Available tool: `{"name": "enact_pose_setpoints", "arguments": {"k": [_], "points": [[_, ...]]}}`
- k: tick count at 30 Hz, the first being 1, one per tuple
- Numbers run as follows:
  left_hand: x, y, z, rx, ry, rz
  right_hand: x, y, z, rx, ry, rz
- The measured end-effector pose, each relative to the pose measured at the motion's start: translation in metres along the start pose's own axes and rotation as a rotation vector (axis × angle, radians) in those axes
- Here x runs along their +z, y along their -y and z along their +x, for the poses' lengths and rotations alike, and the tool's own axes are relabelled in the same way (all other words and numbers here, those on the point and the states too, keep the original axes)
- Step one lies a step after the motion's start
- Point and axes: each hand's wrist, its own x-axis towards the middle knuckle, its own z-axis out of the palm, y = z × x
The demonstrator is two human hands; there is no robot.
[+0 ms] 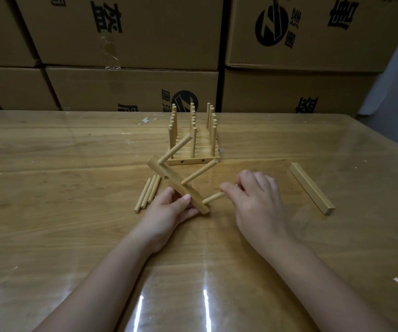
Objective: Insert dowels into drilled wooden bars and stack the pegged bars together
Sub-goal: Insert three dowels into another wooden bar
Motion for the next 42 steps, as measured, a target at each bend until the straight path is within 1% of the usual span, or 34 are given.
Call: {"name": "enact_pose_setpoints", "arguments": {"k": [4,7,9,12,15,19,27,32,38,42], "points": [[0.001,-0.002,0.000,0.009,-0.001,-0.023,-0.001,0.003,-0.003,0.007,-0.019,0.059],[0.003,-0.003,-0.002,0.012,0.017,-0.043,-0.006,0.005,-0.006,0.081,-0.024,0.165],[0.004,-0.004,-0.003,-0.003,0.030,-0.051,-0.008,0.006,-0.005,0.152,-0.020,0.312],[0.003,-0.005,-0.006,-0.022,0.059,-0.058,-0.009,0.009,-0.001,0.255,-0.037,0.598],[0.002,-0.005,-0.007,-0.031,0.089,-0.060,-0.010,0.009,0.000,0.313,-0.044,0.723],[0.002,-0.006,-0.005,-0.046,0.109,-0.056,-0.011,0.008,0.001,0.364,-0.056,0.727],[-0.001,-0.006,-0.006,-0.064,0.129,-0.052,-0.009,0.006,0.000,0.401,-0.057,0.752],[0.001,-0.005,-0.006,-0.048,0.102,-0.091,-0.007,0.005,-0.001,0.368,-0.059,0.735],[0.001,-0.004,-0.006,-0.048,0.103,-0.068,-0.005,0.004,-0.001,0.413,-0.022,0.718],[0.001,-0.004,-0.007,-0.036,0.122,-0.055,-0.005,0.005,-0.002,0.427,-0.030,0.740]]}}
